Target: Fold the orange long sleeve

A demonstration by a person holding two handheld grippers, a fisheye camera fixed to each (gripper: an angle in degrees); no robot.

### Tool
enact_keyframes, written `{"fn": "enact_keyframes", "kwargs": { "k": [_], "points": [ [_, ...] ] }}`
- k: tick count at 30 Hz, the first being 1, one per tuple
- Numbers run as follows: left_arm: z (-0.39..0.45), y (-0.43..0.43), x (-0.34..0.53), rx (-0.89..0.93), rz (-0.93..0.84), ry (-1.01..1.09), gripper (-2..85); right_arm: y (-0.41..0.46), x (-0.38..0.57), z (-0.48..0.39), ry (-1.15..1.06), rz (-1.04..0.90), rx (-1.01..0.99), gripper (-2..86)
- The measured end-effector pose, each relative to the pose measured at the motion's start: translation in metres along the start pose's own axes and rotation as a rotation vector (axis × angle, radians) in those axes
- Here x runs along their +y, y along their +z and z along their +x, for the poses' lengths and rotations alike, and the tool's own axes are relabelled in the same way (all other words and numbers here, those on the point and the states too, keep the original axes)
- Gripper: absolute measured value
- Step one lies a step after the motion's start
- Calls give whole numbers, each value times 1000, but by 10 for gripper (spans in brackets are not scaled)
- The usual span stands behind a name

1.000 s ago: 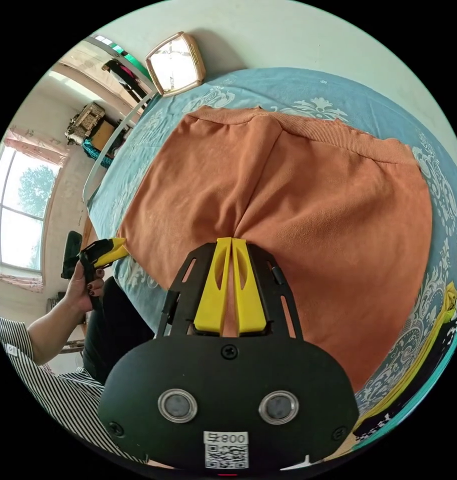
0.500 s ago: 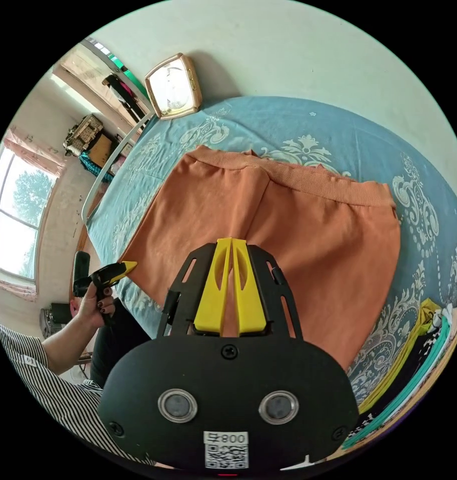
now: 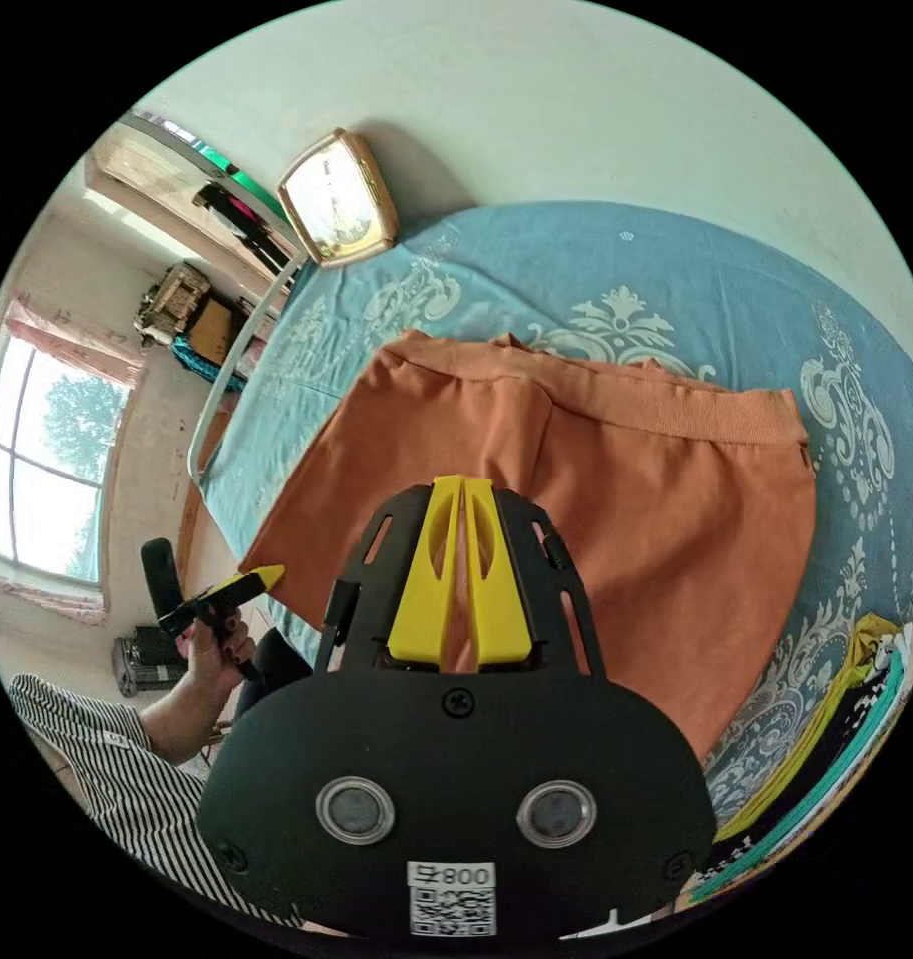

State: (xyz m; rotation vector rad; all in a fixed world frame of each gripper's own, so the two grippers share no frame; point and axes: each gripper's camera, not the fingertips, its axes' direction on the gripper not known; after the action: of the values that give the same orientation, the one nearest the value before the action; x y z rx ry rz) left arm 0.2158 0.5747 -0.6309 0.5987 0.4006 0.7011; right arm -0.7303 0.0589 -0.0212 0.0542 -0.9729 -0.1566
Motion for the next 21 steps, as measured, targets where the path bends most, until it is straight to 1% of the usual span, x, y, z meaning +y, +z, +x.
{"fn": "enact_keyframes", "kwargs": {
  "k": [2,5,8,12,15,17,21],
  "points": [
    [10,12,6,-17,-4,45,32,10,-20,-22,-64,-22,-76,45],
    [25,36,15,-48,-19,117,32,39,-56,-60,-136,-71,-78,74],
    [39,61,24,-71,-35,188,32,77,-88,-93,-187,-150,-74,84],
    [55,97,38,-103,-53,277,32,130,-118,-111,-172,-285,6,102],
    [58,123,47,-115,-63,307,32,159,-128,-114,-142,-381,28,122],
    [58,139,52,-109,-67,318,32,166,-130,-116,-130,-377,44,126],
    [56,174,64,-108,-64,331,32,186,-132,-126,-145,-419,151,133]
  ]
}}
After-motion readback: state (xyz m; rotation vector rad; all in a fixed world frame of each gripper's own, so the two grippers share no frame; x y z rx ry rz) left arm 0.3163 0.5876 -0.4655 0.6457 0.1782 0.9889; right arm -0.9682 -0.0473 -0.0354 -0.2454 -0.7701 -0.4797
